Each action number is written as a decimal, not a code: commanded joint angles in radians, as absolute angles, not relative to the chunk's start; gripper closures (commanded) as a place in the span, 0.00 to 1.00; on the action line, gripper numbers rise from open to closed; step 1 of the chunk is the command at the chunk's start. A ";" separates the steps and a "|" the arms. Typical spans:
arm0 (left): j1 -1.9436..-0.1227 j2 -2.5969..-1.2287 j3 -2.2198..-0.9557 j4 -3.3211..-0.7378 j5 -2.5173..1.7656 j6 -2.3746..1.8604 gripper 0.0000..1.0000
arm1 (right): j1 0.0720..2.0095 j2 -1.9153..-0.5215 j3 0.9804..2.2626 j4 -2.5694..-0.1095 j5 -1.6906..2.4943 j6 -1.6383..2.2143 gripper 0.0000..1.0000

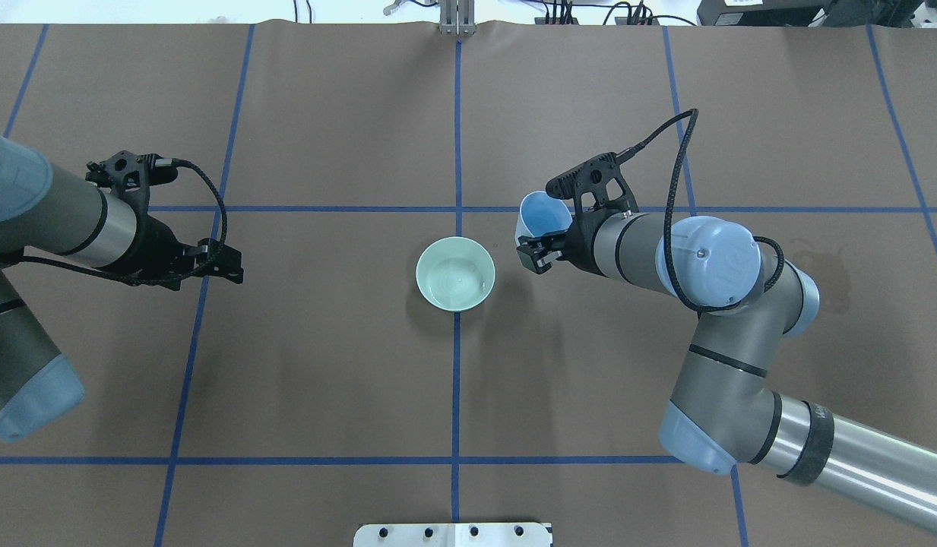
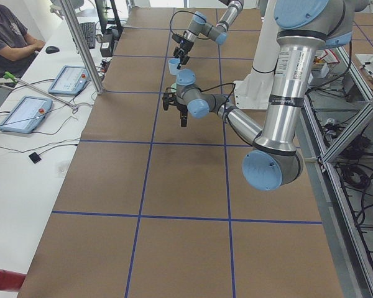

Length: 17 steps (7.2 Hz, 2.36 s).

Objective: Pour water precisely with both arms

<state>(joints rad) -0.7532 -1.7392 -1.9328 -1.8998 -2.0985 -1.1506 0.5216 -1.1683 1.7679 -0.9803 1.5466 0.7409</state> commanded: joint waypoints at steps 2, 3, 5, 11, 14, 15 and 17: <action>-0.752 -1.740 -1.931 -1.901 -2.098 -1.155 0.01 | 0.488 -1.065 1.835 -1.363 1.470 0.585 1.00; -0.752 -1.740 -1.924 -1.901 -2.098 -1.155 0.01 | 0.468 -1.065 1.835 -1.399 1.460 0.572 1.00; -0.752 -1.741 -1.916 -1.901 -2.098 -1.155 0.01 | 0.457 -0.998 1.833 -1.561 1.422 0.481 1.00; -0.752 -1.740 -1.865 -1.914 -2.098 -1.144 0.01 | 0.440 -0.767 1.702 -1.888 1.428 0.213 1.00; -0.753 -1.744 -1.856 -1.913 -2.098 -1.146 0.01 | 0.440 -0.675 1.625 -2.024 1.422 0.027 1.00; -0.753 -1.746 -1.847 -1.913 -2.098 -1.146 0.01 | 0.439 -0.634 1.564 -2.040 1.422 0.006 1.00; -0.756 -1.750 -1.832 -1.913 -2.098 -1.144 0.01 | 0.439 -0.533 1.404 -2.048 1.422 -0.040 1.00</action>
